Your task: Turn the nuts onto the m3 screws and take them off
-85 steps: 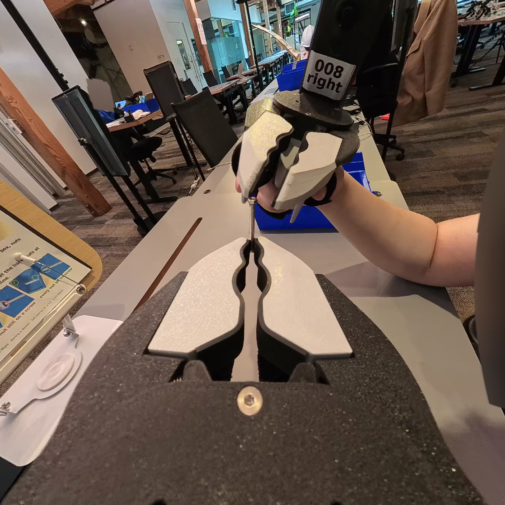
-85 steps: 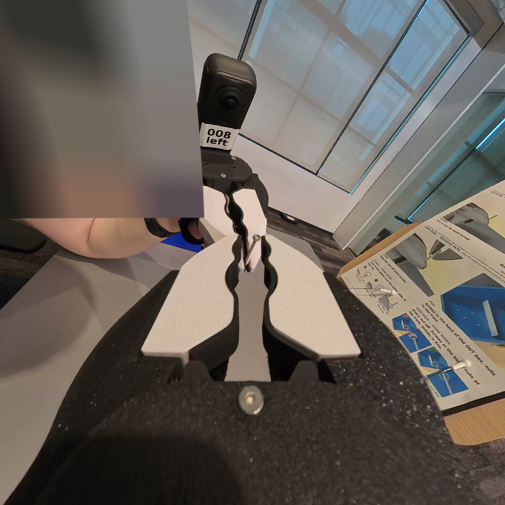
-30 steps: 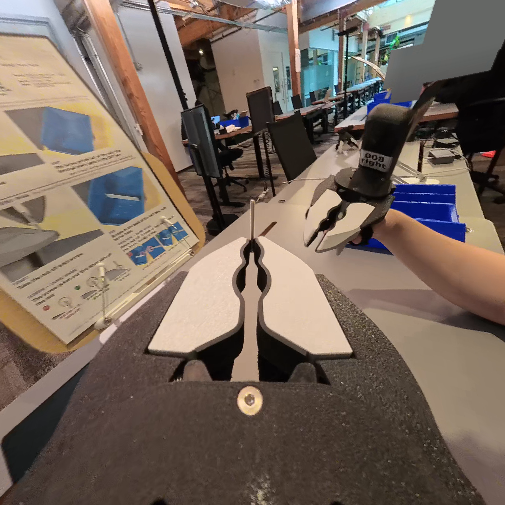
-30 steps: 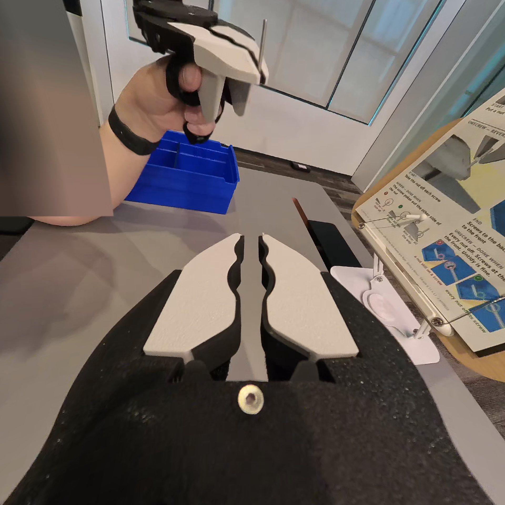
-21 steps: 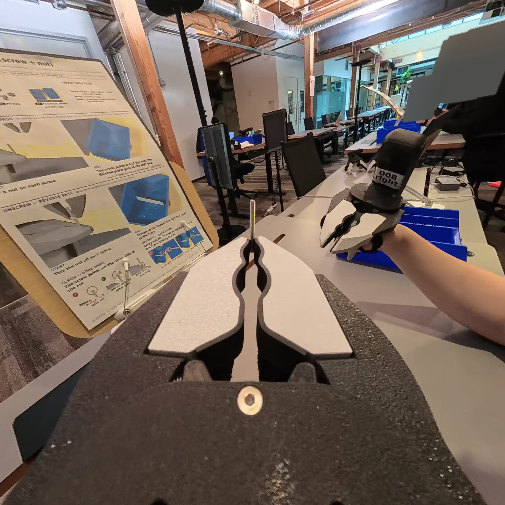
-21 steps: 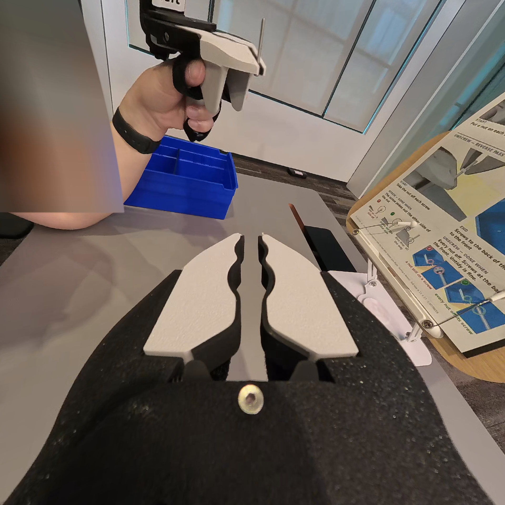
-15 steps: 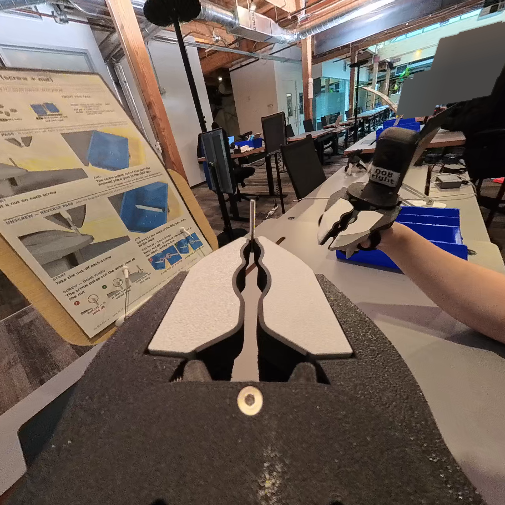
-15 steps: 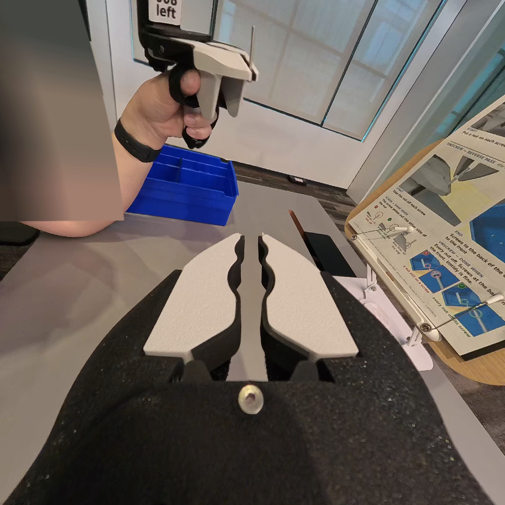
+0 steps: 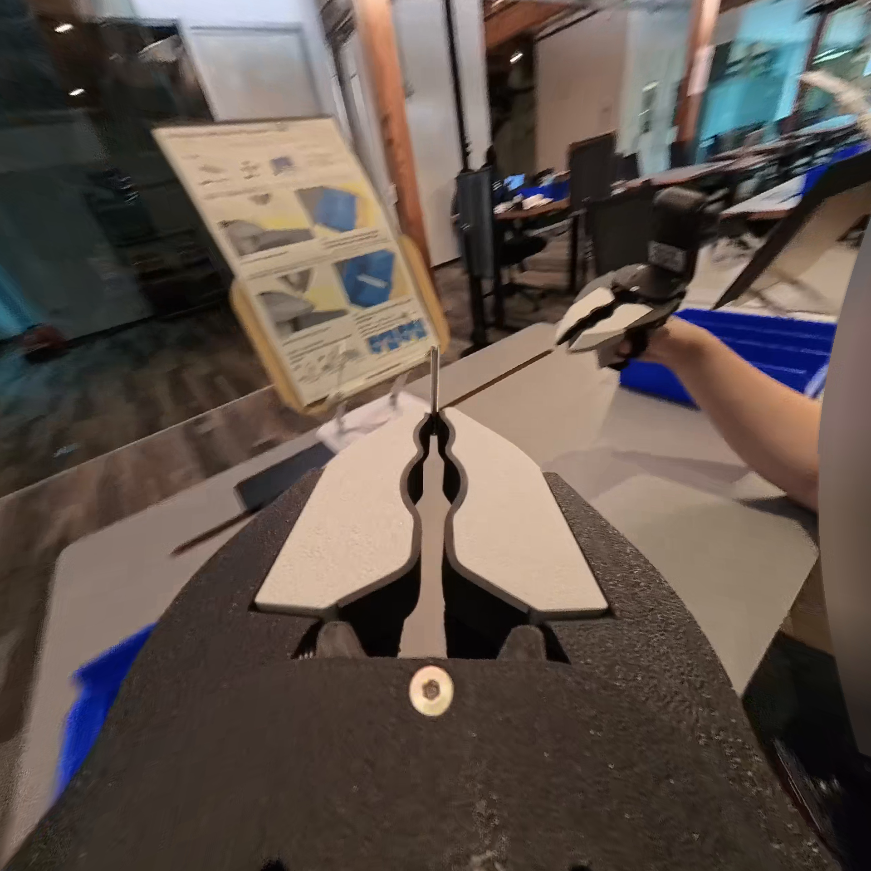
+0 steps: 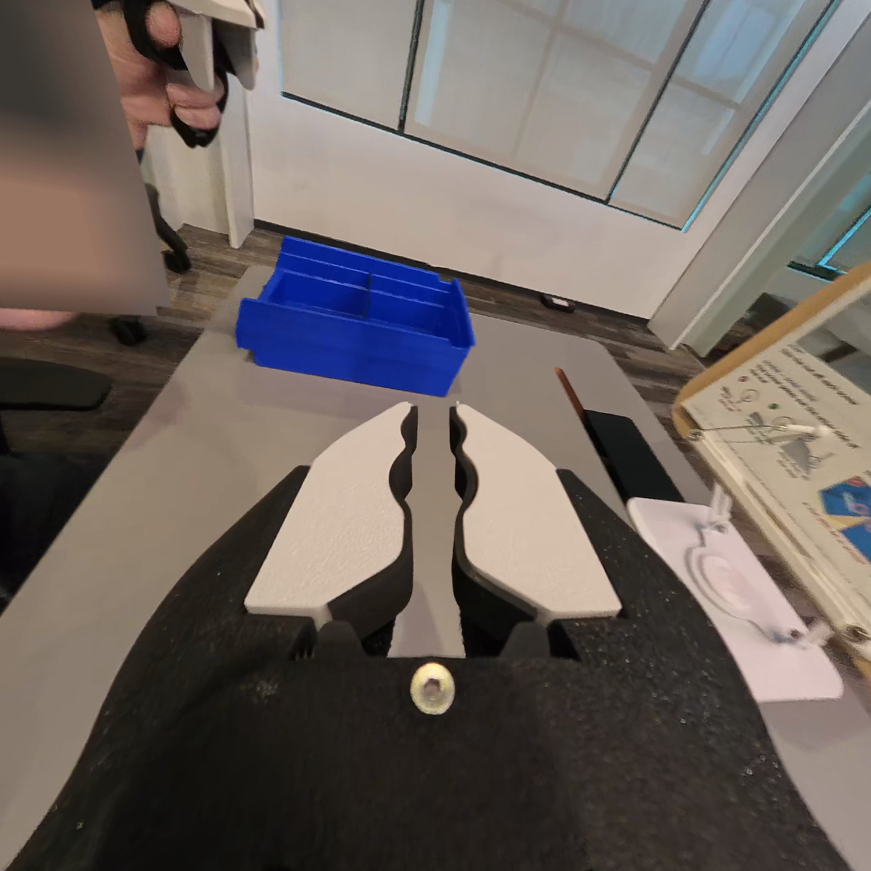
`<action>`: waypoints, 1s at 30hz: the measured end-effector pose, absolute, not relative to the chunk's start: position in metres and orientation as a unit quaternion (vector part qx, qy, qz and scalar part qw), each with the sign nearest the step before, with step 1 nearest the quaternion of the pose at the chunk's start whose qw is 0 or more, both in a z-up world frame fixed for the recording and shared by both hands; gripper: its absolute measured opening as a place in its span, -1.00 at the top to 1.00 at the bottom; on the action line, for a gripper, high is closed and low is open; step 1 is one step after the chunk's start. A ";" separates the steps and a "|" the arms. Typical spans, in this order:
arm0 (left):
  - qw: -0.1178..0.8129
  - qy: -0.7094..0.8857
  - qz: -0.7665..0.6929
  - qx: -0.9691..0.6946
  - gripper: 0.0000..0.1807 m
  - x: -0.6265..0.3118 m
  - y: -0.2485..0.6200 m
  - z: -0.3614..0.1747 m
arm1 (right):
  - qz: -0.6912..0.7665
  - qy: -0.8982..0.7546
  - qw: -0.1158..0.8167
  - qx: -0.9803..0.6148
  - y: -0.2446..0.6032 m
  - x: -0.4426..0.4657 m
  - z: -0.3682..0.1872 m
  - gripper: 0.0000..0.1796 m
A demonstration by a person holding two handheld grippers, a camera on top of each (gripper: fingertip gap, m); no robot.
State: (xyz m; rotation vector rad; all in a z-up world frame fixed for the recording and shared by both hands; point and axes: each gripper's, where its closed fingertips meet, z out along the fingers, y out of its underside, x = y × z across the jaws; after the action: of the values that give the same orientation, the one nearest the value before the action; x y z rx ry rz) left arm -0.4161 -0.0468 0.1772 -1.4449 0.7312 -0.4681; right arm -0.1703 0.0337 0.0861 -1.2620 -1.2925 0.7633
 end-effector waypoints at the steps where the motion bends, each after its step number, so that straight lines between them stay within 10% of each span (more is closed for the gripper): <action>1: 0.667 0.307 -0.190 -0.652 0.98 -0.441 -0.060 0.174 | 0.336 -0.550 0.548 -0.533 0.028 -0.180 0.081 0.86; 16: 0.672 0.074 -0.020 -0.736 0.98 -0.798 -0.188 0.030 | 0.424 -0.468 0.522 -0.573 0.031 -0.344 0.071 0.86; 30: 0.663 0.051 -0.055 -0.745 0.98 -0.884 -0.175 -0.082 | 0.356 -0.535 0.536 -0.548 0.028 -0.465 0.063 0.88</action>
State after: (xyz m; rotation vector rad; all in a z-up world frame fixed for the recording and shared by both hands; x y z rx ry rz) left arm -0.8840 -0.1754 -0.0818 -1.6831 0.1144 -0.1237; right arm -0.4653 0.0275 0.0634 -1.3047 -1.2728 0.8466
